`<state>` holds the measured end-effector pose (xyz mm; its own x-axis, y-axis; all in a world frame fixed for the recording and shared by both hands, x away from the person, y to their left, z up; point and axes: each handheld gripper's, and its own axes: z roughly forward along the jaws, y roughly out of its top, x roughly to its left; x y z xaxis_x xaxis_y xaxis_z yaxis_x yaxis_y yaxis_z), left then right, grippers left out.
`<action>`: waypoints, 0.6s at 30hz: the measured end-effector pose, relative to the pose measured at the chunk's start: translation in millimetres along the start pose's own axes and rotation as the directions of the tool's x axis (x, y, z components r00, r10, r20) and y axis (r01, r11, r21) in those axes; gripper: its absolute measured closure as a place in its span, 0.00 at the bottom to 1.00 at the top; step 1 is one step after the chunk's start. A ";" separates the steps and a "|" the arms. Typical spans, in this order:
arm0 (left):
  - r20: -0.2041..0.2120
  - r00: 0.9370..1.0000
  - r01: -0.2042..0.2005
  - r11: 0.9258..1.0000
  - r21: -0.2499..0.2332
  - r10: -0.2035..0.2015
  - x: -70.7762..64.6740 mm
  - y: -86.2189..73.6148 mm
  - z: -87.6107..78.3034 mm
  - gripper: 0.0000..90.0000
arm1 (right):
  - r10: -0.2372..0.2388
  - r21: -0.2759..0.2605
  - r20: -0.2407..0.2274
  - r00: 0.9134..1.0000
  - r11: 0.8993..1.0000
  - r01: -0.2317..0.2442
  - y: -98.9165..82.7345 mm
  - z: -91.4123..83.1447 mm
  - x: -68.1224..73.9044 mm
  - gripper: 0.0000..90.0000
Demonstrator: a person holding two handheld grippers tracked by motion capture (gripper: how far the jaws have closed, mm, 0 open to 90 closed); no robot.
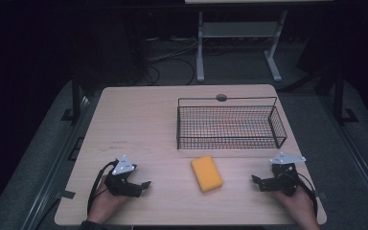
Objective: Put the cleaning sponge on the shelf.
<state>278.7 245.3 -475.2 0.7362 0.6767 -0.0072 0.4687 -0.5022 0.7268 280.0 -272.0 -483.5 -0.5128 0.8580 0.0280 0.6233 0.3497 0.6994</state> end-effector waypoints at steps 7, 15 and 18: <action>0.006 1.000 0.000 1.000 -0.003 0.000 -1.4 1.7 0.5 0.20 | 0.000 0.000 0.000 1.000 1.000 0.000 0.0 0.0 0.0 0.00; 0.048 0.999 0.000 1.000 -0.011 0.000 -2.1 10.8 0.3 0.43 | 0.000 0.000 0.000 1.000 1.000 0.000 0.1 0.0 0.0 0.00; 0.067 0.998 -0.004 1.000 -0.025 0.006 -4.3 16.4 -1.1 0.57 | 0.000 0.000 0.000 1.000 1.000 0.000 0.0 0.0 -0.1 0.00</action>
<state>282.7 234.8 -462.4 0.7699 0.6363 -0.0486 0.4532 -0.4917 0.7435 280.1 -272.1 -483.5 -0.5131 0.8579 0.0279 0.6231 0.3499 0.6995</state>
